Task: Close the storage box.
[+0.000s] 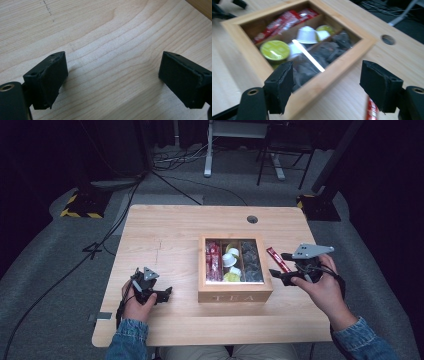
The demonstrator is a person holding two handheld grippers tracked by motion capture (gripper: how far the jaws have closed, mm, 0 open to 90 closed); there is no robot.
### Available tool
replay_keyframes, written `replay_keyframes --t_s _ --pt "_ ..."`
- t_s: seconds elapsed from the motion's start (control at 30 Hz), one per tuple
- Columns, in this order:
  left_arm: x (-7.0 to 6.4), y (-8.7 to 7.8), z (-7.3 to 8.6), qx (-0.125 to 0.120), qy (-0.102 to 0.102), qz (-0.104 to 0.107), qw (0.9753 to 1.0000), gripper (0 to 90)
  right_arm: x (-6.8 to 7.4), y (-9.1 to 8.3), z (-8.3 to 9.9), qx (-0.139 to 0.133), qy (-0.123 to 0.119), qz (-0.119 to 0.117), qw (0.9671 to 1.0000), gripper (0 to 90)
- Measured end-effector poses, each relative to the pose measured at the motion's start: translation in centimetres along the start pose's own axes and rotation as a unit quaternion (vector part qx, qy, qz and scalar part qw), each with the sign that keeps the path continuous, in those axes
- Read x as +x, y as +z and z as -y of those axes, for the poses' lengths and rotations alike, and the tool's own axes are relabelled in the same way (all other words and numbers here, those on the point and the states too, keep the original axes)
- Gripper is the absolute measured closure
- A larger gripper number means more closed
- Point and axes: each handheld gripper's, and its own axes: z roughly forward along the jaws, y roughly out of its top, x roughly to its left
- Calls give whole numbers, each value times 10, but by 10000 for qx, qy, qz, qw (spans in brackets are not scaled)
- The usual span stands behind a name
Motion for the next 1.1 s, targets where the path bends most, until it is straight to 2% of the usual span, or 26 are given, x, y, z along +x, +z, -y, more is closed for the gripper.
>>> replay_keyframes --t_s 0.03,0.07,0.1,0.13,0.23,0.27,0.43,0.47,0.5,0.53,0.6,0.7,0.87,0.9,1.1 --pt "0 0 0 0 0 0 10000 89 0 0 0 0 0 0 10000 276" --pt "2 0 0 2 38 19 10000 89 -5 -2 1 -17 27 58 10000 277" --pt "3 -1 0 13 43 34 10000 89 -13 -6 2 -43 153 96 9998 277" --pt "4 -1 1 14 63 49 10000 89 -13 -6 2 -43 153 96 9998 277" --pt "6 -1 1 7 70 58 10000 88 -26 -9 7 -22 314 182 9993 277" --pt "6 -1 1 17 60 72 10000 88 -37 -11 13 -2 485 225 9986 277" --pt "7 -1 1 12 93 70 9999 87 -59 -13 28 187 764 365 9962 281" --pt "7 -1 1 12 93 72 9999 87 -59 -13 28 187 764 365 9962 281" --pt "7 -1 1 10 87 78 9999 87 -67 -12 35 257 849 432 9951 285" --pt "7 -1 1 10 88 78 9999 87 -67 -12 35 257 849 432 9951 285" --pt "7 -1 1 10 87 81 9999 86 -79 -10 45 327 912 532 9939 289" --pt "7 -1 1 10 86 82 9999 86 -85 -9 51 354 983 555 9930 288" --pt "7 -1 1 10 86 81 9999 86 -100 -4 73 503 1274 531 9892 282" --pt "7 -1 1 9 85 82 9999 86 -105 -2 82 553 1334 552 9880 281" --pt "7 -1 1 13 91 79 9999 86 -111 5 101 620 1405 534 9867 276"
